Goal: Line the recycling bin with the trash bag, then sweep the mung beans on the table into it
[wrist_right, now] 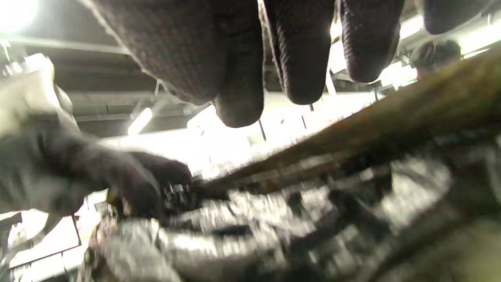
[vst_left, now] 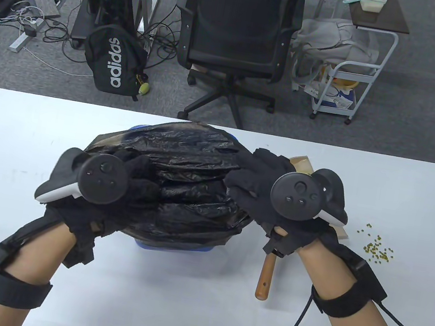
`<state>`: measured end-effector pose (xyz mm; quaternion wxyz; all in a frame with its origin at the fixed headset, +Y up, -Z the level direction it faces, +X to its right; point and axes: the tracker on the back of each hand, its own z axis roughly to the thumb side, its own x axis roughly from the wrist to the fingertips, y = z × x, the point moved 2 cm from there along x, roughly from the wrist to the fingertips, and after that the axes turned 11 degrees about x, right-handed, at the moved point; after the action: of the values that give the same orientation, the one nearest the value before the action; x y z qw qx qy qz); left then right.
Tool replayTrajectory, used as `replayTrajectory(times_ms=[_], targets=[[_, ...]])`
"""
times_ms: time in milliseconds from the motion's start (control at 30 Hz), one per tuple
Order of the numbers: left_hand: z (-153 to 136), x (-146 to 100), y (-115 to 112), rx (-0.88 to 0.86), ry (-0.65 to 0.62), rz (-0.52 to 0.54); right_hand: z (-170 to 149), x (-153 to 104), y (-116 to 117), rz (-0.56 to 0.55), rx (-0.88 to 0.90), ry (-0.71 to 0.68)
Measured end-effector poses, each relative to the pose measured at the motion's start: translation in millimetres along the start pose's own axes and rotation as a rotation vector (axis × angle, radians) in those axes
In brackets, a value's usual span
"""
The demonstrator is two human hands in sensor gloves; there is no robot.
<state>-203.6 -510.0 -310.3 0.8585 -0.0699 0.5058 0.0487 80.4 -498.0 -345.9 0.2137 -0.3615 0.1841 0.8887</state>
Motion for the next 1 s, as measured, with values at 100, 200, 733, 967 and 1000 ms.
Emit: replayTrajectory(times_ms=[100,200,733,967,1000], targets=[[-8.3,3.0,8.2,0.020,0.068,0.044,-13.6,12.0,23.7,0.105,-0.037,0.077],[-22.4,21.9,-7.8,0.071,0.162,-0.087,-26.7,26.2,39.1,0.142,-0.049,0.125],[-71.6,90.7,-49.3,0.003,0.360,-0.337,-75.1,63.8,56.7,0.251,0.044,0.395],[-76.4,95.2,-52.0,-0.001,0.318,-0.310,-83.0,68.9,57.7,0.273,0.100,0.409],[-77.1,95.3,-50.7,-0.010,0.317,-0.305,-83.8,69.6,56.6,0.285,0.107,0.408]])
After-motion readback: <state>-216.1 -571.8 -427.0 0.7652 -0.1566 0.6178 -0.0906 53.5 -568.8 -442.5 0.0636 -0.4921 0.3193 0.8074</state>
